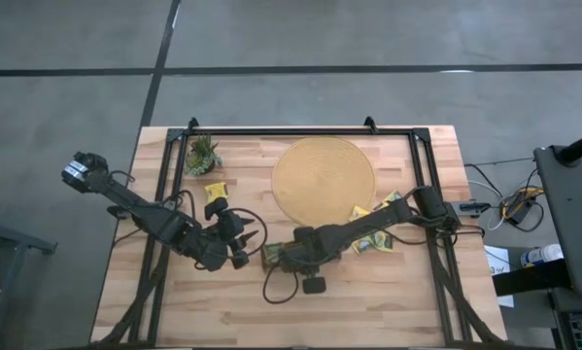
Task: Pick & Place Tea
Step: Adjust the the wooden organizer, then put the yellow tea bag into the left section of the wooden organizer
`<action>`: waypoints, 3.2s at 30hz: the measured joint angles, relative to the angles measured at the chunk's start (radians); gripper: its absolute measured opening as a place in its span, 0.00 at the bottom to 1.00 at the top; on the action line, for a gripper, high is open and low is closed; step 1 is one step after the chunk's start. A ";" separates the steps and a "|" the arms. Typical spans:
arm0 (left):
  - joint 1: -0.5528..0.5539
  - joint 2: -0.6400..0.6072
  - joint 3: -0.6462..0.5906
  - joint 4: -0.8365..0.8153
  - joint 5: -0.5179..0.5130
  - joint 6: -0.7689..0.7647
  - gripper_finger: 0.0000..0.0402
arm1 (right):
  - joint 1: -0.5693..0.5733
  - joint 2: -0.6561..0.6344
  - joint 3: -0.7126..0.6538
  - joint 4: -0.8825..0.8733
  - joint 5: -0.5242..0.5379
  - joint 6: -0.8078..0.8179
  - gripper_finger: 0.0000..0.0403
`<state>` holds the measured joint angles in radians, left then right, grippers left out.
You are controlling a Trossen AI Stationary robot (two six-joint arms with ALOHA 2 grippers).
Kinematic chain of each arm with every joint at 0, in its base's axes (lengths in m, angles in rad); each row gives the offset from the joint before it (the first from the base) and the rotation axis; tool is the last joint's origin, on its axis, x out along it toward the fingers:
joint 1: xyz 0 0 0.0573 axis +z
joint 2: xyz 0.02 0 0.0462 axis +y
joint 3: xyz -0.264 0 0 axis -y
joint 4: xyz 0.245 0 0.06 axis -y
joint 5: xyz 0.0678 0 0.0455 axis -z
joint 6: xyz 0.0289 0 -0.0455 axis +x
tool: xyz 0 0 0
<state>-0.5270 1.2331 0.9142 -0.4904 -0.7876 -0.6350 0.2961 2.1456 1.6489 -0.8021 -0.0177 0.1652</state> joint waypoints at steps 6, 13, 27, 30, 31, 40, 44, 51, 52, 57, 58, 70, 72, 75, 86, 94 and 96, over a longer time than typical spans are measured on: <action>0.000 0.000 -0.003 0.001 0.005 -0.003 0.35 | 0.000 0.000 0.004 -0.003 -0.009 0.015 0.12; 0.000 0.000 -0.003 0.002 0.005 -0.003 0.35 | 0.000 -0.024 0.024 -0.004 -0.012 0.002 0.23; 0.000 0.000 -0.025 -0.001 0.013 -0.021 0.35 | 0.000 -0.269 0.026 -0.058 -0.009 -0.021 0.38; 0.000 0.000 -0.047 -0.006 0.013 -0.024 0.35 | 0.000 -0.333 0.026 -0.062 -0.009 -0.073 0.38; 0.000 0.000 -0.054 -0.006 0.013 -0.026 0.35 | 0.000 -0.354 0.026 -0.068 -0.009 -0.094 0.38; 0.039 0.000 -0.105 -0.053 -0.022 -0.131 0.35 | 0.000 -0.581 -0.060 0.009 -0.009 -0.083 0.34; 0.115 -0.003 -0.108 -0.050 -0.011 -0.186 0.35 | 0.000 -0.690 -0.175 0.154 -0.058 -0.084 0.33; 0.298 0.004 -0.178 -0.051 0.092 -0.255 0.35 | -0.025 -0.897 -0.403 0.318 -0.235 -0.180 0.34; 0.325 0.004 -0.194 -0.051 0.123 -0.267 0.35 | -0.031 -0.936 -0.434 0.350 -0.236 -0.187 0.34; 0.433 0.004 -0.268 -0.054 0.245 -0.294 0.35 | -0.046 -1.097 -0.582 0.473 -0.243 -0.225 0.35; 0.447 0.004 -0.277 -0.061 0.249 -0.291 0.35 | -0.051 -1.128 -0.609 0.491 -0.245 -0.228 0.35; 0.588 -0.001 -0.286 -0.263 0.345 -0.190 0.35 | -0.124 -1.348 -0.772 0.558 -0.245 -0.198 0.31; 0.599 0.000 -0.286 -0.304 0.379 -0.147 0.35 | -0.135 -1.356 -0.783 0.565 -0.243 -0.196 0.30; 0.610 0.000 -0.287 -0.326 0.376 -0.112 0.35 | -0.149 -1.361 -0.790 0.578 -0.246 -0.190 0.31; 0.712 0.025 -0.333 -0.194 0.377 -0.030 0.35 | -0.160 -1.334 -0.787 0.580 -0.245 -0.183 0.34; 0.838 0.099 -0.451 -0.003 0.505 -0.009 0.35 | -0.160 -1.334 -0.787 0.582 -0.245 -0.172 0.31; 0.852 0.117 -0.461 0.003 0.543 -0.017 0.33 | -0.160 -1.334 -0.786 0.584 -0.245 -0.172 0.30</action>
<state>0.3251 1.3503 0.4532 -0.4875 -0.2446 -0.6522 0.1364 0.8120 0.8627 -0.2184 -0.2623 -0.0070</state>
